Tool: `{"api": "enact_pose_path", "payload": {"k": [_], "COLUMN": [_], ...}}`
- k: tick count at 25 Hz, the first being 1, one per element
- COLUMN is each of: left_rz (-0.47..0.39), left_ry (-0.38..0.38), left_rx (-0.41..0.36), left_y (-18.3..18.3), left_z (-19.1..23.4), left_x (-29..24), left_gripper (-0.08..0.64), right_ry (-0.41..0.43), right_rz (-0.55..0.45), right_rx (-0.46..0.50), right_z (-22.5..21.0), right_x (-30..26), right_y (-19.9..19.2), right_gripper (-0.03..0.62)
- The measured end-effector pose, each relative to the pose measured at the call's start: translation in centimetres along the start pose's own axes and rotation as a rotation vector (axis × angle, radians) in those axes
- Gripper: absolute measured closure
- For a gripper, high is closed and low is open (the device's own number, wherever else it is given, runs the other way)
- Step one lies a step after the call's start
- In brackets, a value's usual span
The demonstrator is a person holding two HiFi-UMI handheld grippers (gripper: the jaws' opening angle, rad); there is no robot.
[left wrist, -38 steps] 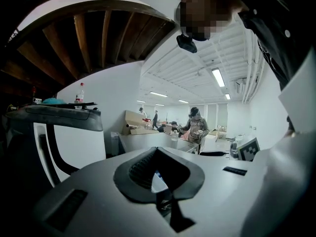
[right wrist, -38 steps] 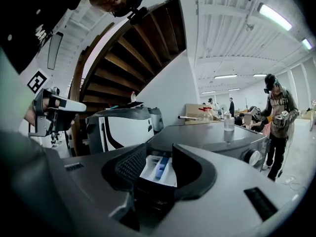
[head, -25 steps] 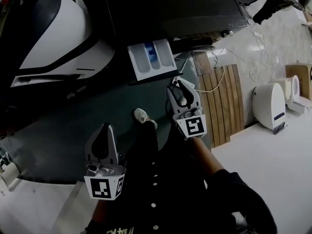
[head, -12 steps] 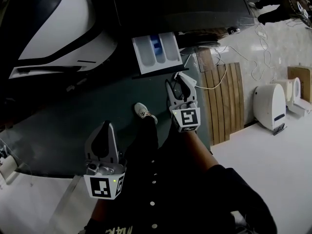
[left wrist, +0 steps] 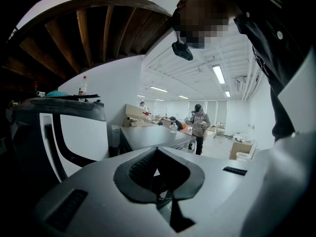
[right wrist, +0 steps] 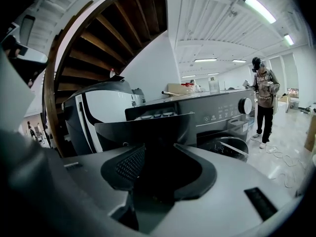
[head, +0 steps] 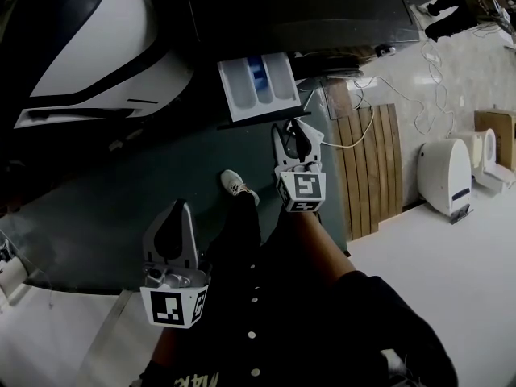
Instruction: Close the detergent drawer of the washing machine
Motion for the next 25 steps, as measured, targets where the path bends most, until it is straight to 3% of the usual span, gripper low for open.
{"api": "enact_pose_path", "payload": {"k": [6,25], "left_rz": [-0.002,-0.008], "left_ry": [-0.001,0.013], "left_rx": [0.004,0.017], "left_y": [0.0,0.2], "left_z": [0.0,0.5], "left_x": [0.0,0.0], "left_gripper": [0.546,0.546], "right_ry": [-0.062,-0.092], "right_rz": [0.0,0.012], "right_rx": [-0.031,-0.036], "right_z": [0.1,0.2], "right_x": [-0.2,-2.3], "right_y": [0.0,1.3], "right_gripper": [0.416,0.416]}}
Point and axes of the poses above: the fingertips, and each gripper's own axes: x backward along the fingers, z to its left, y out of its top, the point moved 5 cm from there along x, backward along the fingers, and after that the axes turned 4 degrees about -x, right-handed, at the moved point
